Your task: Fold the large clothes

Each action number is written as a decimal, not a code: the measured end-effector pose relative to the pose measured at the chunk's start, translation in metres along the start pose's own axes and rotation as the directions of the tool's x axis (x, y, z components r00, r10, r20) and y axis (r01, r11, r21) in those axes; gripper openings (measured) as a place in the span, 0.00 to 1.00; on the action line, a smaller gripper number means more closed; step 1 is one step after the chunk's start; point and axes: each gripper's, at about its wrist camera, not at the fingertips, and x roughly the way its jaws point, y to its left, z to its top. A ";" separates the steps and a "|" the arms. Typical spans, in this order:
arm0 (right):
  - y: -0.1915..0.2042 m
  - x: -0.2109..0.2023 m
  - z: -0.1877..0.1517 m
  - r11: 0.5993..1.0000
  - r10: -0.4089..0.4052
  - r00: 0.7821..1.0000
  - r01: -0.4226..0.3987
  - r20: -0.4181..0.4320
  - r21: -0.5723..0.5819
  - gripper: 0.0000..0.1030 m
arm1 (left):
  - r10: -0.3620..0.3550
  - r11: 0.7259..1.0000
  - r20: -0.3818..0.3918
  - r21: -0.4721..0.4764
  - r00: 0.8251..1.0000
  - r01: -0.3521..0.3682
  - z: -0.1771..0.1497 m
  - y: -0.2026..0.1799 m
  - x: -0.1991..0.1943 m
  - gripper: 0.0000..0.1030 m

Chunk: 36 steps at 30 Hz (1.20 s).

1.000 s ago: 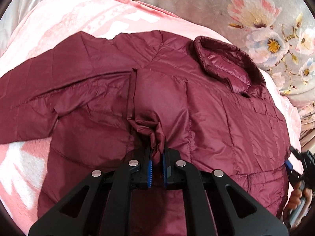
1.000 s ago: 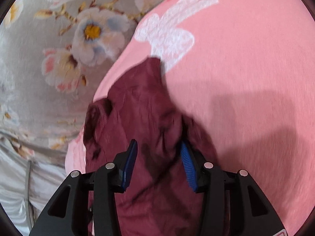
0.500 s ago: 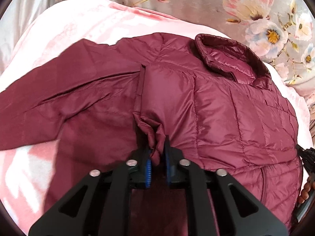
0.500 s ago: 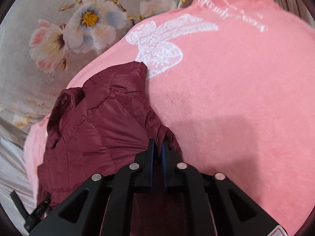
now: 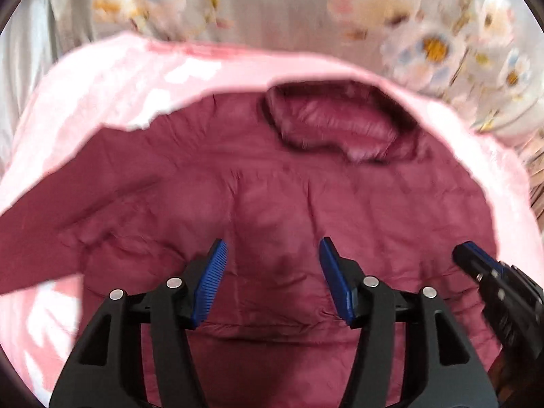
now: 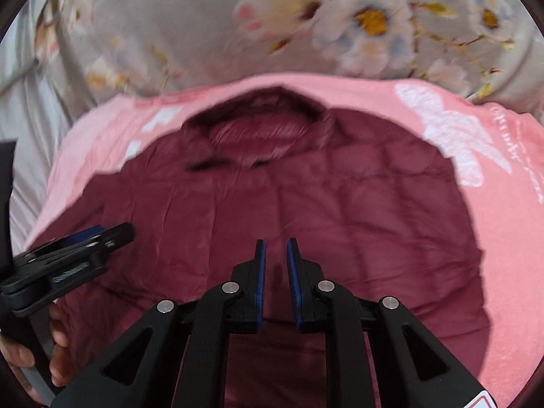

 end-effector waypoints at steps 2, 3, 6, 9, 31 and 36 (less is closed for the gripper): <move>0.001 0.018 -0.012 1.000 -0.017 0.999 0.016 -0.040 -0.013 0.15 | -0.003 1.000 -0.034 -0.024 0.999 0.002 -0.012 0.004 0.019 0.53; 0.002 0.023 -0.017 0.999 -0.029 0.998 0.028 -0.048 -0.021 0.15 | -0.002 1.000 -0.021 -0.024 1.000 0.002 -0.018 0.004 0.022 0.53; -0.001 0.029 -0.028 1.000 -0.028 0.998 0.027 -0.052 -0.016 0.15 | 0.031 0.999 0.036 0.018 0.999 -0.031 -0.028 -0.002 0.021 0.54; 0.000 0.029 -0.033 0.999 -0.046 0.998 0.045 -0.042 -0.031 0.15 | 0.044 0.999 0.058 0.029 0.997 -0.046 -0.033 -0.003 0.021 0.56; 0.019 -0.023 -0.055 1.000 0.024 1.000 -0.024 0.011 -0.007 0.51 | 0.071 0.873 0.135 -0.487 0.988 0.003 -0.082 0.211 -0.092 0.90; 0.060 -0.055 -0.096 0.991 0.090 0.996 -0.088 0.013 -0.098 0.56 | 0.278 0.653 0.040 -0.740 0.960 -0.158 -0.130 0.362 -0.125 0.90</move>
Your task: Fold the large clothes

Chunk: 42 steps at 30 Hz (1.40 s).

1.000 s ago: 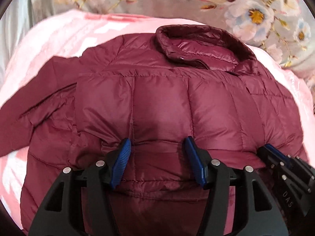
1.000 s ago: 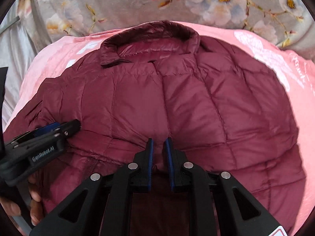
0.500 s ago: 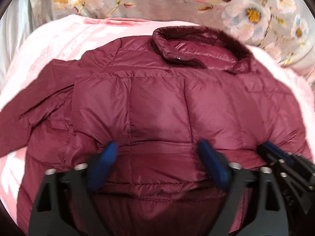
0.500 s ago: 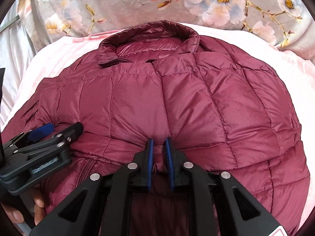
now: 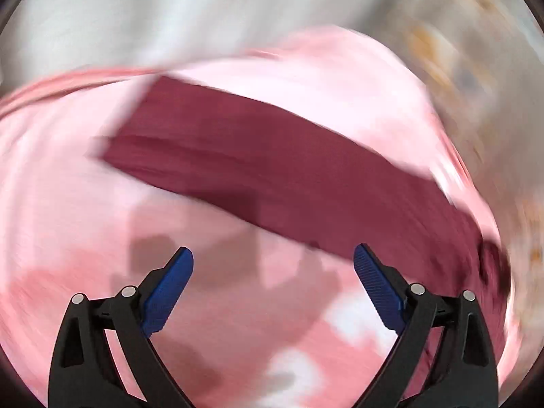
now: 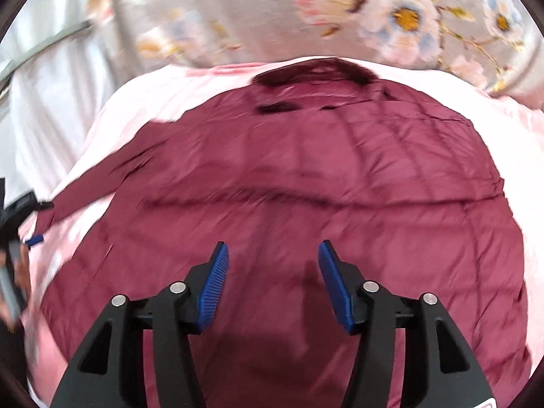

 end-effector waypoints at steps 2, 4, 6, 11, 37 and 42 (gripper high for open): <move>0.010 0.002 -0.011 0.999 -0.011 1.000 0.011 -0.009 -0.031 0.58 | 0.032 0.992 0.019 -0.125 0.999 -0.029 0.024 0.047 0.002 0.89; 0.016 0.010 -0.022 0.997 -0.052 0.998 0.050 -0.025 -0.060 0.58 | 0.018 0.982 0.032 -0.191 0.999 -0.011 0.035 0.071 0.004 0.85; 0.019 0.011 -0.022 0.995 -0.069 0.997 0.067 -0.024 -0.072 0.60 | -0.013 0.973 0.042 -0.230 0.999 0.022 0.044 0.084 0.007 0.82; 0.016 0.016 -0.021 0.996 -0.072 0.997 0.070 -0.040 -0.058 0.67 | -0.027 0.984 0.026 -0.177 0.999 0.031 0.057 0.066 0.026 0.32; -0.031 -0.011 -0.022 0.982 0.030 0.998 -0.041 0.063 0.182 0.71 | -0.575 0.496 -0.420 0.504 0.702 0.707 -0.184 -0.401 -0.100 0.53; -0.065 -0.034 -0.008 0.970 0.014 0.995 -0.037 0.098 0.241 0.72 | -0.602 0.577 -0.318 0.461 0.732 0.674 -0.147 -0.345 -0.092 0.77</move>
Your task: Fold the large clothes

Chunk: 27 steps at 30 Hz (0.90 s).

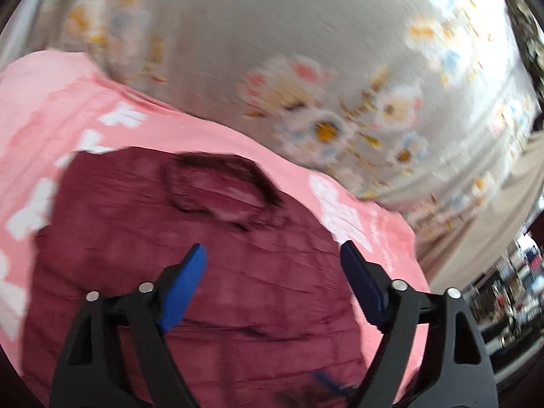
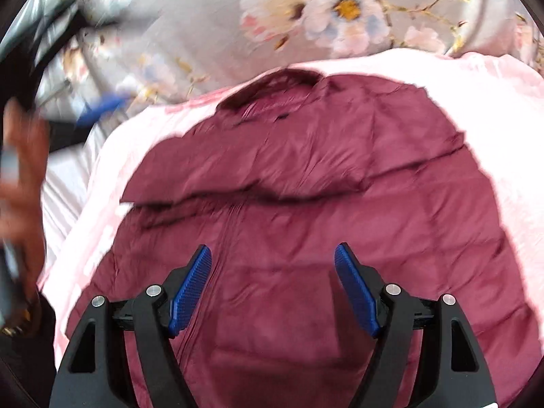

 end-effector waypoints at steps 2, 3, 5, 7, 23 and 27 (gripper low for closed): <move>-0.007 -0.003 0.016 1.000 -0.002 1.000 0.002 0.011 0.024 0.72 | 0.097 0.994 0.007 -0.043 0.995 -0.097 0.001 0.037 -0.012 0.77; -0.013 -0.003 0.026 0.999 0.002 1.000 -0.003 0.015 0.047 0.72 | 0.140 0.988 0.002 -0.066 0.990 -0.140 0.002 0.058 -0.017 0.77; -0.020 0.002 0.041 0.996 0.005 1.000 -0.006 0.018 0.085 0.72 | 0.215 0.968 -0.024 -0.124 0.976 -0.216 0.001 0.099 -0.021 0.76; -0.028 0.014 0.055 0.993 -0.015 1.000 0.013 0.013 0.115 0.72 | 0.245 0.944 -0.054 -0.213 0.968 -0.251 -0.001 0.136 -0.024 0.75; -0.033 0.017 0.142 0.997 -0.067 0.994 0.064 0.091 0.034 0.04 | 0.080 0.816 -0.116 -0.562 0.990 -0.131 -0.012 0.226 0.011 0.63; -0.039 0.011 0.156 0.992 -0.122 0.987 0.123 0.108 0.001 0.04 | 0.050 0.801 -0.127 -0.587 0.991 -0.116 -0.011 0.222 0.027 0.58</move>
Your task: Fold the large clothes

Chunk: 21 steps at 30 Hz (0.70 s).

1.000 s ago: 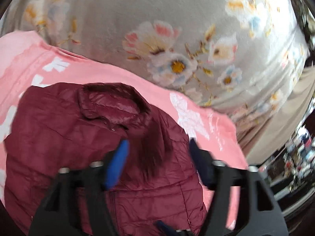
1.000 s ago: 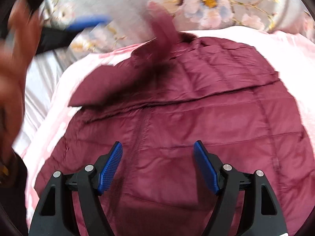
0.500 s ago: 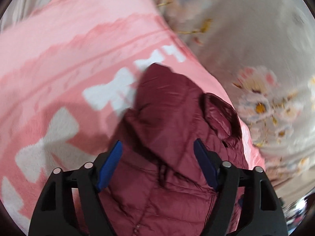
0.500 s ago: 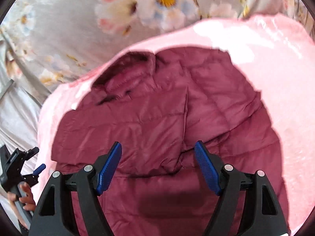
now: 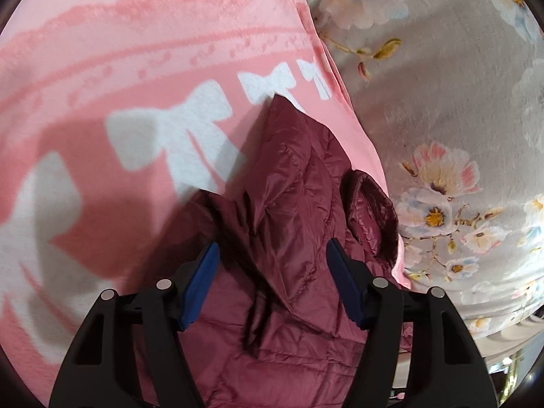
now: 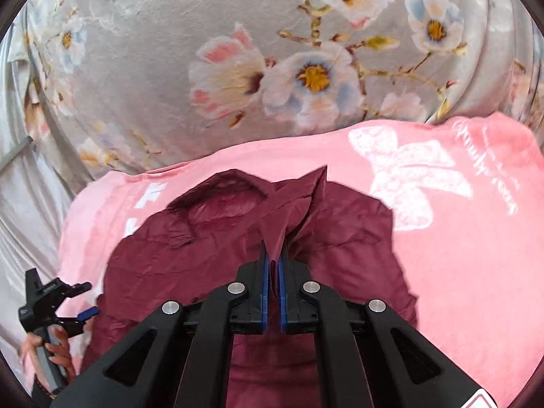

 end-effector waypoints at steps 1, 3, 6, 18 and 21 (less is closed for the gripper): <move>-0.003 0.004 0.002 1.000 -0.010 1.000 0.010 -0.005 -0.004 0.04 | 0.005 1.000 -0.007 -0.003 1.000 -0.005 0.000 -0.001 0.004 0.56; -0.009 0.011 -0.003 1.000 -0.027 0.999 0.027 -0.028 -0.011 0.04 | 0.054 0.999 -0.012 0.001 0.998 -0.054 0.001 -0.001 0.014 0.32; -0.019 0.019 -0.018 0.999 -0.042 0.997 0.041 -0.063 -0.009 0.04 | 0.159 0.987 0.023 0.016 0.987 -0.160 0.005 0.004 0.019 0.10; -0.036 0.044 -0.074 0.996 -0.093 0.984 0.093 -0.153 -0.006 0.03 | 0.325 0.919 0.136 0.189 0.936 -0.346 -0.005 -0.004 0.018 0.00; -0.039 0.063 -0.093 0.994 -0.109 0.970 0.105 -0.219 -0.030 0.03 | 0.351 0.897 0.152 0.229 0.924 -0.378 -0.011 -0.002 0.025 0.01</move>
